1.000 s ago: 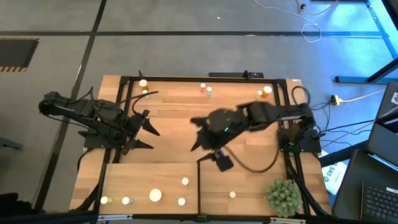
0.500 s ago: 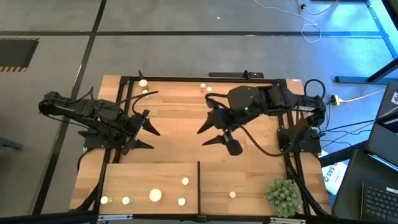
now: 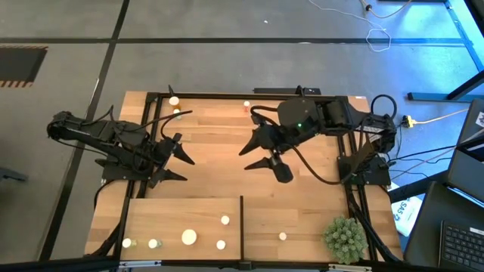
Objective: Pick and place medicine bottles onto shelf by color
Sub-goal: Put the top left blue pill bottle on the shelf aligned with the other blue pill bottle
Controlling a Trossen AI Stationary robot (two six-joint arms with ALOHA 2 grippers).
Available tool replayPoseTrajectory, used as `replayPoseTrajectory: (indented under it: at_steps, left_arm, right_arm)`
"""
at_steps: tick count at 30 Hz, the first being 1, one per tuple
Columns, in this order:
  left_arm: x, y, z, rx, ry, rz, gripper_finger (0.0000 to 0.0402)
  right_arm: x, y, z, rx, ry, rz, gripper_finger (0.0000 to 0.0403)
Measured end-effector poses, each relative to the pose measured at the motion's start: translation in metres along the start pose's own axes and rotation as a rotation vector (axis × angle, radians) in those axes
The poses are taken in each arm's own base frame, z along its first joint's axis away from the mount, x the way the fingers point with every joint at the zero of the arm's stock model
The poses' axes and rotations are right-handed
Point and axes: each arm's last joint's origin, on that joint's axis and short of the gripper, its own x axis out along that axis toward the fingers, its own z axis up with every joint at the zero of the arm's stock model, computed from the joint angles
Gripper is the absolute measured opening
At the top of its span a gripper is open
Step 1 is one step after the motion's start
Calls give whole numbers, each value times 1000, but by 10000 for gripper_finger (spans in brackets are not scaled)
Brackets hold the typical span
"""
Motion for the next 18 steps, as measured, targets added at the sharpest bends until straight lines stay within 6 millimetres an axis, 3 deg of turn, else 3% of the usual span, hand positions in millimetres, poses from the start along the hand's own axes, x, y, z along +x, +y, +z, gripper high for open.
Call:
replayPoseTrajectory:
  at_steps: [18]
  left_arm:
    - [0,0,0,0,0,0,273]
  right_arm:
    - [0,-2,1,-2,-9,-4,197]
